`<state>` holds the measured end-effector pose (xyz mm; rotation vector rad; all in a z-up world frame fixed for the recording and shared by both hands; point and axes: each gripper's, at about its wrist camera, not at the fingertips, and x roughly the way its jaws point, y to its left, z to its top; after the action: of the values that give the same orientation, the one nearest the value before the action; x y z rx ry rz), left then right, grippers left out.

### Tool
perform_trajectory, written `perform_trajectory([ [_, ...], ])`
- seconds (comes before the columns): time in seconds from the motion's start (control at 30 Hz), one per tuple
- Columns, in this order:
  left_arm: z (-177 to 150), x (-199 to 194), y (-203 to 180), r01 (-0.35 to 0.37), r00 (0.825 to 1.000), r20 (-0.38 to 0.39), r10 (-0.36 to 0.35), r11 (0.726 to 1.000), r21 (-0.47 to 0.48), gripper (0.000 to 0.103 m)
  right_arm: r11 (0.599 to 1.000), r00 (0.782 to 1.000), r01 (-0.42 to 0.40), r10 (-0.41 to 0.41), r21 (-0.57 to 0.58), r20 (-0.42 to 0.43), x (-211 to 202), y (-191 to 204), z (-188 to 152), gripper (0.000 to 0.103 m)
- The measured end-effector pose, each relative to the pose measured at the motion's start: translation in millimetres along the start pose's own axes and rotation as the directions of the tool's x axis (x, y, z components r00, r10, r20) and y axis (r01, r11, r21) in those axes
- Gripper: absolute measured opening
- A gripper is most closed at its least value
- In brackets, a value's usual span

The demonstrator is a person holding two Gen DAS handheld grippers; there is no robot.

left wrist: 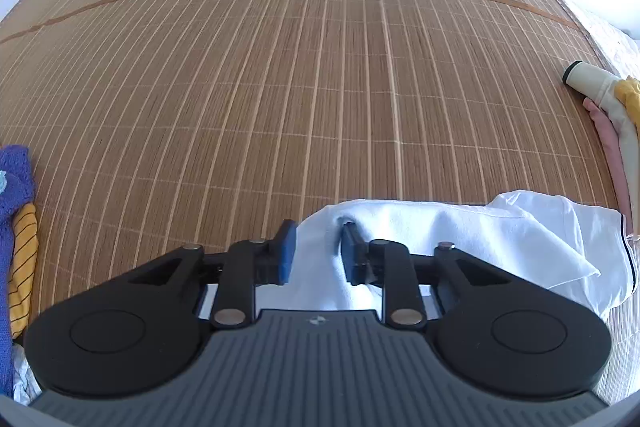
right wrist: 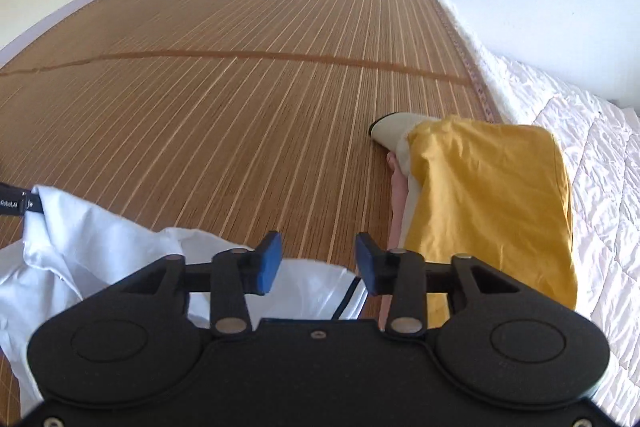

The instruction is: Fold clothes

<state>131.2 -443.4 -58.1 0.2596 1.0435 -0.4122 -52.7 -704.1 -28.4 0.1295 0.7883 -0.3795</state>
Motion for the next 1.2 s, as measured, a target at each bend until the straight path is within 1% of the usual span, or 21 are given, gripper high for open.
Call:
perform_trajectory([
  [0.07, -8.2, -3.9, 7.5, -0.007, 1.000, -0.016, 0.007, 1.000, 0.001, 0.043, 0.999, 0.999, 0.003, -0.002, 0.033, -0.055, 2.8, -5.4, 2.3, 0.050],
  [0.1, -12.3, -6.0, 10.2, -0.006, 1.000, -0.024, 0.006, 1.000, 0.001, 0.044, 0.998, 0.997, -0.010, 0.015, 0.058, -0.081, 3.7, -8.4, -1.0, 0.050],
  [0.13, -18.2, -8.3, 11.3, 0.006, 0.999, -0.036, -0.006, 1.000, -0.004, 0.044, 0.995, 0.992, -0.036, 0.047, 0.092, -0.115, 4.6, -11.5, -8.0, 0.051],
  [0.17, -25.7, -10.5, 11.6, 0.023, 0.998, -0.052, -0.023, 1.000, -0.015, 0.044, 0.988, 0.983, -0.067, 0.089, 0.139, -0.161, 4.6, -11.3, -19.0, 0.051],
  [0.2, -33.0, -13.6, 11.5, 0.041, 0.997, -0.069, -0.042, 0.999, -0.026, 0.044, 0.977, 0.969, -0.095, 0.135, 0.190, -0.208, 4.3, -9.9, -31.1, 0.051],
  [0.23, -40.3, -17.4, 10.8, 0.058, 0.995, -0.085, -0.060, 0.998, -0.036, 0.044, 0.961, 0.951, -0.124, 0.186, 0.248, -0.248, 1.4, -6.2, -45.0, 0.051],
  [0.33, -73.7, -33.4, 3.6, 0.100, 0.982, -0.155, -0.109, 0.993, -0.065, 0.047, 0.909, 0.881, -0.190, 0.324, 0.371, -0.344, 0.9, 4.6, -81.3, 0.056],
  [0.4, -98.6, -45.0, -2.0, 0.120, 0.969, -0.205, -0.136, 0.989, -0.090, 0.048, 0.894, 0.846, -0.193, 0.361, 0.405, -0.393, -3.7, 16.6, -100.3, 0.057],
  [0.43, -113.4, -51.5, -5.0, 0.127, 0.960, -0.235, -0.151, 0.985, -0.114, 0.048, 0.888, 0.829, -0.197, 0.377, 0.415, -0.414, -6.5, 22.5, -108.4, 0.060],
  [0.5, -143.4, -62.1, -11.5, 0.137, 0.936, -0.296, -0.192, 0.971, -0.196, 0.048, 0.882, 0.795, -0.222, 0.411, 0.416, -0.447, -10.1, 28.6, -119.4, 0.068],
  [0.57, -176.6, -70.3, -23.8, 0.128, 0.912, -0.340, -0.229, 0.947, -0.296, 0.048, 0.873, 0.751, -0.267, 0.454, 0.408, -0.479, -15.9, 37.7, -131.6, 0.069],
  [0.63, -205.4, -79.1, -26.7, 0.097, 0.892, -0.386, -0.233, 0.935, -0.340, 0.048, 0.858, 0.707, -0.314, 0.497, 0.406, -0.504, -20.7, 47.3, -143.5, 0.069],
  [0.7, -228.3, -89.0, -27.6, 0.041, 0.885, -0.421, -0.198, 0.934, -0.355, 0.048, 0.848, 0.682, -0.338, 0.520, 0.408, -0.514, -24.6, 53.1, -153.7, 0.073],
  [0.73, -237.8, -93.9, -27.2, 0.019, 0.882, -0.432, -0.187, 0.932, -0.363, 0.048, 0.853, 0.685, -0.338, 0.513, 0.398, -0.518, -27.2, 55.7, -157.7, 0.074],
  [0.8, -254.7, -101.0, -25.3, -0.022, 0.864, -0.471, -0.178, 0.922, -0.387, 0.052, 0.870, 0.699, -0.329, 0.486, 0.368, -0.524, -33.0, 60.4, -163.5, 0.074],
  [0.83, -261.7, -103.3, -24.5, -0.032, 0.856, -0.483, -0.184, 0.914, -0.404, 0.053, 0.877, 0.706, -0.329, 0.474, 0.350, -0.526, -36.0, 61.9, -164.8, 0.075],
  [0.87, -268.4, -106.8, -24.4, -0.035, 0.852, -0.485, -0.195, 0.904, -0.426, 0.053, 0.883, 0.712, -0.332, 0.465, 0.331, -0.526, -39.2, 63.1, -165.9, 0.076],
  [0.97, -287.6, -119.9, -27.1, -0.026, 0.854, -0.461, -0.242, 0.864, -0.503, 0.056, 0.896, 0.729, -0.339, 0.442, 0.286, -0.522, -47.8, 65.6, -171.7, 0.078],
  [1.07, -304.6, -130.3, -36.1, 0.004, 0.855, -0.429, -0.290, 0.832, -0.554, 0.058, 0.900, 0.731, -0.331, 0.435, 0.285, -0.525, -51.7, 63.7, -178.9, 0.078],
  [1.1, -309.8, -132.1, -39.3, 0.011, 0.854, -0.422, -0.305, 0.822, -0.570, 0.060, 0.900, 0.734, -0.327, 0.435, 0.290, -0.522, -53.2, 62.7, -180.4, 0.078],
  [1.2, -323.8, -132.2, -47.0, -0.004, 0.844, -0.424, -0.329, 0.786, -0.618, 0.060, 0.905, 0.740, -0.323, 0.424, 0.276, -0.522, -56.6, 64.1, -182.1, 0.078],
])
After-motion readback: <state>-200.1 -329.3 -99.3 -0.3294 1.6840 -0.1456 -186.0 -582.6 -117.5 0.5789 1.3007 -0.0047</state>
